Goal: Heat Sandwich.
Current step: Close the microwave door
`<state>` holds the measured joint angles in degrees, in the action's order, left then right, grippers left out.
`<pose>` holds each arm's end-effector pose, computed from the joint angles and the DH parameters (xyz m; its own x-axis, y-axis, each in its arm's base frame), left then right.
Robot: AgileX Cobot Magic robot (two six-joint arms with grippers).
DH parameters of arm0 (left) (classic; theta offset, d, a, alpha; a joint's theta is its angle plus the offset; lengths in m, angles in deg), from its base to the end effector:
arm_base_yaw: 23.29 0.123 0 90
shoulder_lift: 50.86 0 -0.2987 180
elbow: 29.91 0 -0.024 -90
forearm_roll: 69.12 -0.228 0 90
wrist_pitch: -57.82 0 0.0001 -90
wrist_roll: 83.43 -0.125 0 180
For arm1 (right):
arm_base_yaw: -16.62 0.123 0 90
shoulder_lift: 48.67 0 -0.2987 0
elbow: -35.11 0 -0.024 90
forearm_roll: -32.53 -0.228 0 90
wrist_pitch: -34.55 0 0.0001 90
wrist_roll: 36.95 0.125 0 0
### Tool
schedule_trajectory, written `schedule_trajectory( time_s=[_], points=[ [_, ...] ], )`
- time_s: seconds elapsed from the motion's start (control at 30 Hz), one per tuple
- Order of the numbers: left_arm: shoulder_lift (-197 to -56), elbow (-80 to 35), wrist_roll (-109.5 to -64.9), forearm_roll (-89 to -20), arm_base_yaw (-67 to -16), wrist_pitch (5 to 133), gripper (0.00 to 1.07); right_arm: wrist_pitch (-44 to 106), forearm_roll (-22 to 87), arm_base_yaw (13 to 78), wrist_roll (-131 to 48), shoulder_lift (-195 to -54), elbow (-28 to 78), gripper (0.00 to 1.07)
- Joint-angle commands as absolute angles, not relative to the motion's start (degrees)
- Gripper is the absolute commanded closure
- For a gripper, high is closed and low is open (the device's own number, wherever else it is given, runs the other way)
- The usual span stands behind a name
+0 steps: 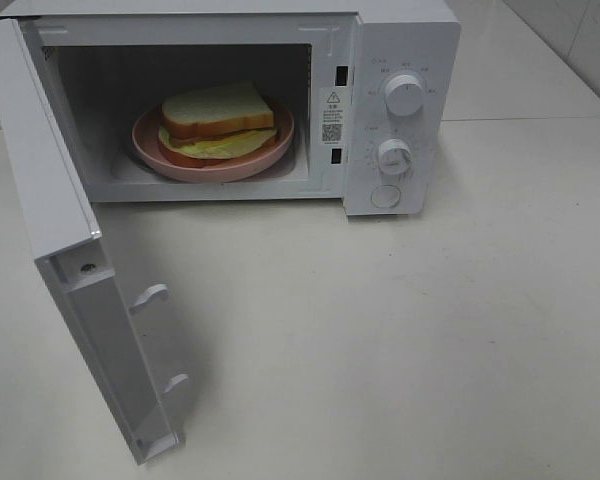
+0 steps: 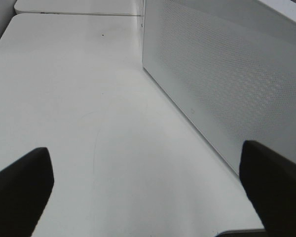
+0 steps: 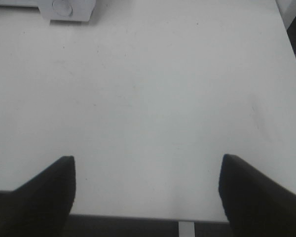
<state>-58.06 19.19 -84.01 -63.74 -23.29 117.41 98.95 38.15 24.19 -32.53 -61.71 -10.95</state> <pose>-0.0078 -0.0101 0.2526 -0.4373 -0.0374 -0.8985 0.0565 0.9960 -0.0689 -0.0023 -0.0114 0.2595 -0.5473 -0.0379 -0.8361 -0.0392 0.9990 -0.0197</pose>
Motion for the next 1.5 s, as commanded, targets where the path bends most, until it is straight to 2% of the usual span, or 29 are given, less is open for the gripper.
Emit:
schedule_trajectory(
  time_s=[0.03, 0.27, 1.5],
  points=[
    [-56.9, 19.4, -84.1, -63.3, -23.5, 117.1, 0.10, 95.6, 37.6, 22.1, -32.1, -59.5, -12.5, 0.31],
    [-57.0, 19.4, -84.0, -63.3, -23.5, 117.1, 0.10, 93.8, 37.1, 20.2, -33.0, -54.2, -13.5, 0.31],
    [-57.0, 19.4, -84.0, -63.3, -23.5, 117.0, 0.10, 93.8, 37.2, 19.9, -33.0, -54.3, -13.5, 0.31]
  ],
)
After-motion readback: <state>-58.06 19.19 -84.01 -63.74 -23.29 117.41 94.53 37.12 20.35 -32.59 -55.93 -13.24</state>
